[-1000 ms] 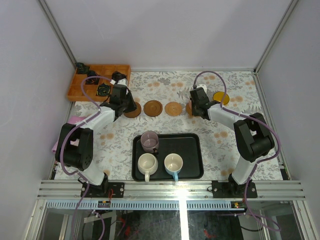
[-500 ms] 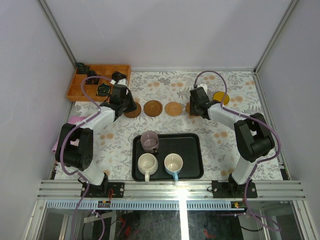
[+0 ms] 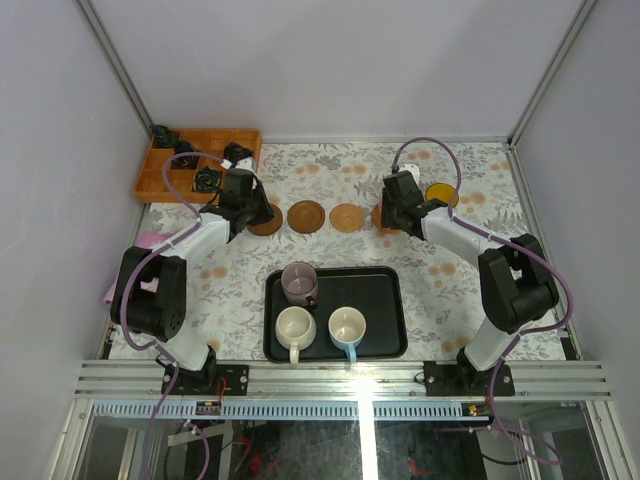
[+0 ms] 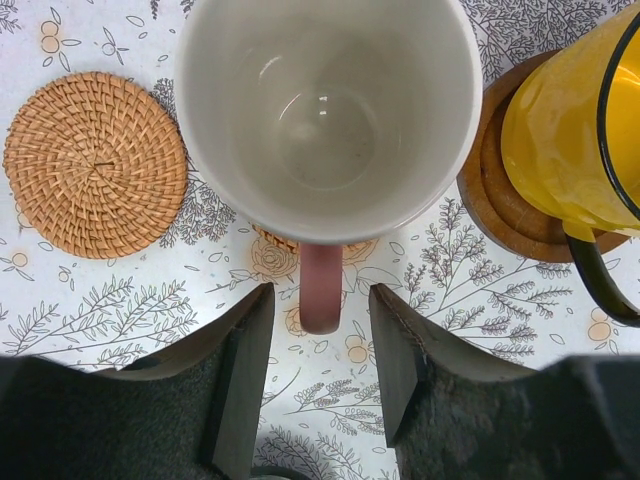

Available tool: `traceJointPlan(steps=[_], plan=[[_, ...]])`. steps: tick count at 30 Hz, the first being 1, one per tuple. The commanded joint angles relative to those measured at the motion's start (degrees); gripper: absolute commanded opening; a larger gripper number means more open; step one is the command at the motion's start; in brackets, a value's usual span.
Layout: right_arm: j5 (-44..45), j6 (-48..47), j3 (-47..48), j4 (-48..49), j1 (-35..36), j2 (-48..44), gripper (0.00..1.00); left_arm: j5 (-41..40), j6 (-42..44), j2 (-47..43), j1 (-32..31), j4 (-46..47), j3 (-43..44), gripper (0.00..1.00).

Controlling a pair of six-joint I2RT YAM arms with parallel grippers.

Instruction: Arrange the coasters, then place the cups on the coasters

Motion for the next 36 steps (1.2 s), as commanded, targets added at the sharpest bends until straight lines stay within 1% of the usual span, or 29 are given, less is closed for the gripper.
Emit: traceJointPlan(steps=[1,3,5,6,10,12,15,21,22,24,28,34,36], plan=[[1.1,0.7,0.9,-0.4,-0.2,-3.2,0.50,1.0,0.4,0.4,0.2,2.3,1.4,0.02],[1.0,0.6,1.4,-0.4,-0.2,-3.2,0.50,1.0,0.3,0.4,0.2,2.3,1.5,0.02],[0.9,0.4,1.9,-0.4,-0.2,-2.8,0.45,1.1,0.2,0.3,0.2,2.4,1.3,0.02],[0.8,0.4,2.2,-0.4,-0.2,-2.6,0.41,1.0,0.2,0.3,0.2,2.3,1.3,0.02],[0.6,0.3,2.4,-0.9,-0.2,-2.5,0.18,1.0,0.2,0.1,0.2,2.4,1.0,0.02],[0.6,0.3,2.2,-1.0,-0.1,-2.8,0.12,0.9,0.2,0.1,0.3,2.4,0.9,0.02],[0.6,0.1,1.8,-1.1,-0.2,-3.5,0.08,0.9,0.0,0.3,0.3,2.5,0.8,0.02],[0.7,0.0,1.7,-1.6,-0.2,-3.9,0.07,1.2,-0.3,0.7,0.2,2.7,1.1,0.02],[0.6,0.0,1.8,-1.7,-0.2,-4.0,0.09,1.3,-0.3,0.7,0.2,2.7,1.1,0.02],[0.4,0.0,1.9,-1.9,-0.2,-4.0,0.19,1.3,-0.3,0.6,0.2,2.6,1.1,0.02],[0.5,0.1,1.7,-2.4,-0.2,-4.3,0.34,1.2,-0.3,0.4,0.2,2.6,0.9,0.02],[0.1,0.9,0.7,-3.7,-0.2,-5.0,0.69,1.2,-0.2,0.2,0.3,2.6,0.9,0.02],[0.0,1.4,0.1,-4.2,-0.1,-5.7,0.78,1.3,-0.1,0.2,0.2,2.6,0.9,0.02]])
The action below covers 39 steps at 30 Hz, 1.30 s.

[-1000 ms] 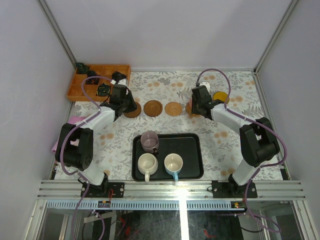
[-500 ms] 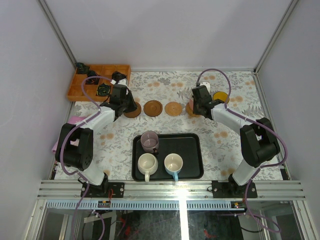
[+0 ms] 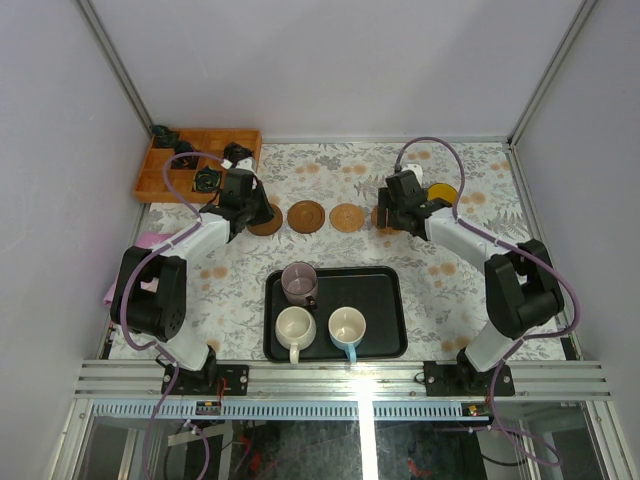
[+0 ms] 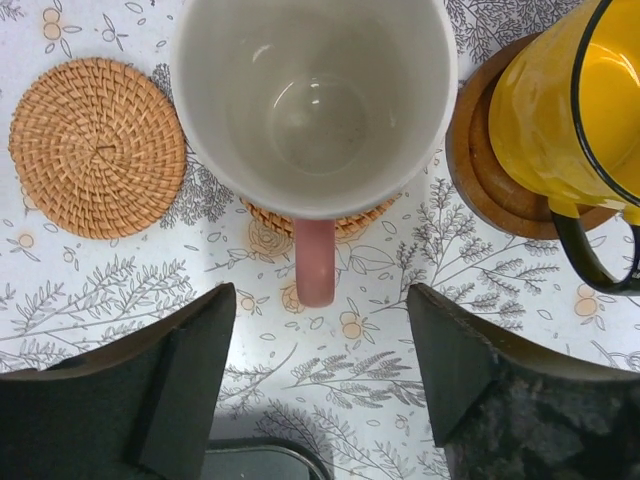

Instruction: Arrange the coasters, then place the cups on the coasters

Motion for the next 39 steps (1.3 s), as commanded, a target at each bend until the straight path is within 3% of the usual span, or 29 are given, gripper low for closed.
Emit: traceJointPlan(steps=[1,9,18,25,30,34,39], plan=[[0.0,1.0,-0.4,-1.5,-0.1,-4.3,0.80,0.7,-0.1,0.2,0.2,2.4,0.8,0.02],[-2.8,-0.6,-4.7,-6.6,5.4,-13.1,1.00,0.3,0.4,-1.3,0.2,1.8,0.3,0.02],[-5.3,5.5,-7.0,-17.6,21.5,-25.3,0.99,1.6,1.4,-2.6,0.2,0.0,0.5,0.04],[-3.8,12.8,-7.6,-25.1,34.4,-29.9,1.00,3.1,3.0,-4.8,0.2,-2.1,-0.1,0.22],[0.5,20.5,-8.2,-29.0,45.2,-28.3,0.99,2.5,3.3,-7.8,0.3,-2.7,-1.4,0.35],[3.4,26.1,-7.7,-30.7,52.4,-25.7,1.00,2.6,3.1,-10.7,0.2,-2.6,-3.4,0.52],[5.3,31.3,-7.1,-32.3,57.4,-23.5,0.99,2.6,2.7,-13.0,0.3,-2.4,-6.2,0.67]])
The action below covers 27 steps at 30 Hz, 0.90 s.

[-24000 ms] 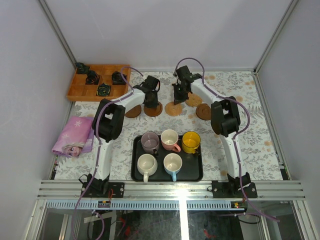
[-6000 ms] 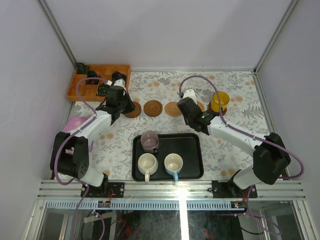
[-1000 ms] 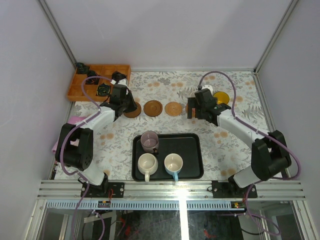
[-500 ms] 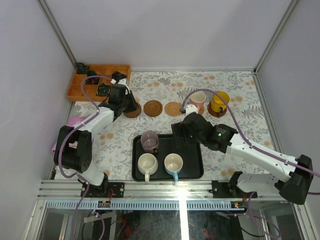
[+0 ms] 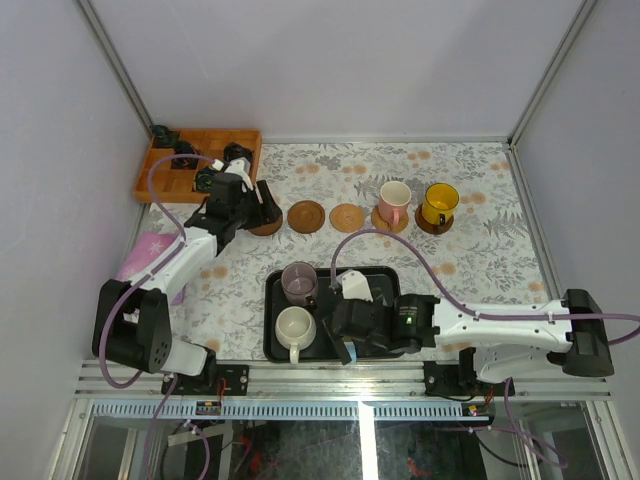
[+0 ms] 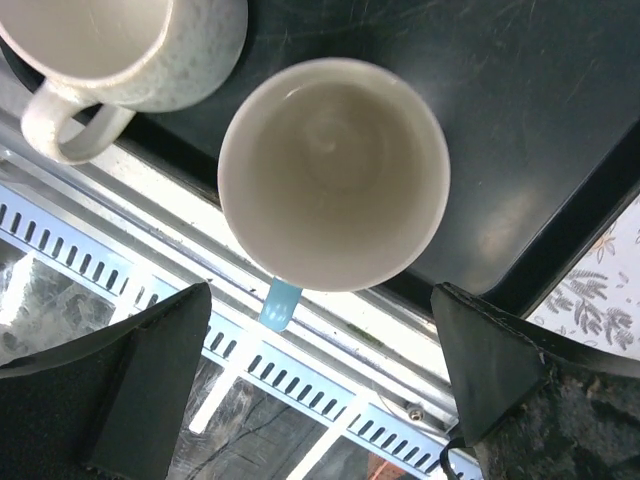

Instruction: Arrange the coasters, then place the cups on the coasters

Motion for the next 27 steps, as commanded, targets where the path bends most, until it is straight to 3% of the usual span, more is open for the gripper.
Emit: traceJointPlan(steps=[1,14,23,27], plan=[[4.8,7.9,1.1,-2.8,3.3,0.8,1.00,0.6,0.2,-2.5,0.3,-0.3,-2.5,0.68],[11.1,12.5,0.6,-6.0,4.5,4.3,0.99,1.2,-0.1,-4.9,0.2,-0.4,-2.8,0.72],[8.2,11.5,-3.8,0.5,1.6,3.8,0.61,1.4,-0.7,-5.7,0.3,-0.4,-3.6,0.73],[6.0,8.7,-4.7,2.4,-0.5,4.4,0.49,1.3,-0.7,-5.8,0.3,-0.4,-3.7,0.73]])
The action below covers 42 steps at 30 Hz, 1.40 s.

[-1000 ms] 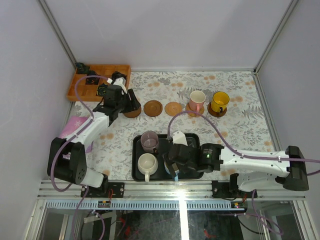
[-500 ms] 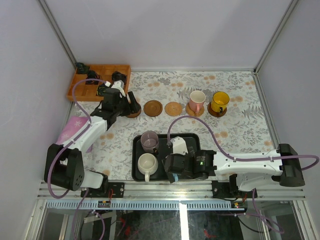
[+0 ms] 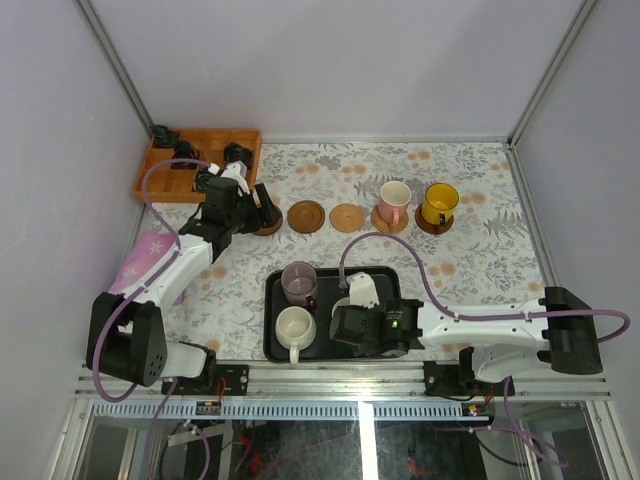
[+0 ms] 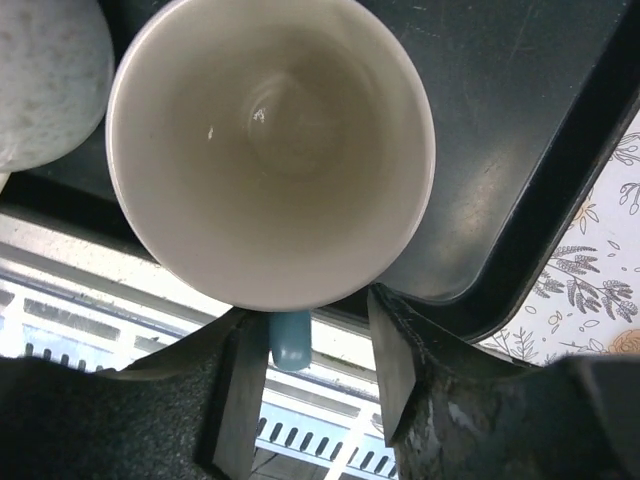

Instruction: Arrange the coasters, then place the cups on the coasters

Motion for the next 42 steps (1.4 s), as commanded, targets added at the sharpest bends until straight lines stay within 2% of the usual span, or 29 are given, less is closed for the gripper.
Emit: traceJointPlan(steps=[1,7,9,11,12,17,26,42], plan=[[-0.3,-2.6,-0.3,3.1,-2.2,0.1,0.46,0.8,-0.2,-1.2,0.2,0.5,-0.6,0.73],[-1.5,-5.8,1.1,5.3,-3.8,2.7,0.26,0.3,-0.1,-1.4,0.2,0.3,-0.7,0.74],[-1.7,-6.3,1.1,5.7,-4.2,2.8,0.16,0.1,0.0,-1.5,0.2,0.3,-0.7,0.74],[-1.6,-6.8,1.2,5.7,-4.6,2.9,0.02,0.1,0.0,-1.3,0.2,0.3,-0.8,0.74],[-1.3,-6.9,1.4,5.3,-4.8,2.9,0.00,0.1,0.0,-1.3,0.2,0.3,-0.8,0.74],[2.1,-7.9,3.3,3.3,-7.2,2.1,0.00,0.0,-0.1,-1.1,0.2,0.4,-0.8,0.74],[5.6,-19.2,8.5,9.2,-20.1,2.1,0.00,-1.3,0.0,-1.4,0.2,0.2,-0.5,0.74],[0.4,-33.7,19.1,33.9,-36.8,19.1,0.00,-2.8,1.6,1.4,0.3,-0.8,1.6,0.75]])
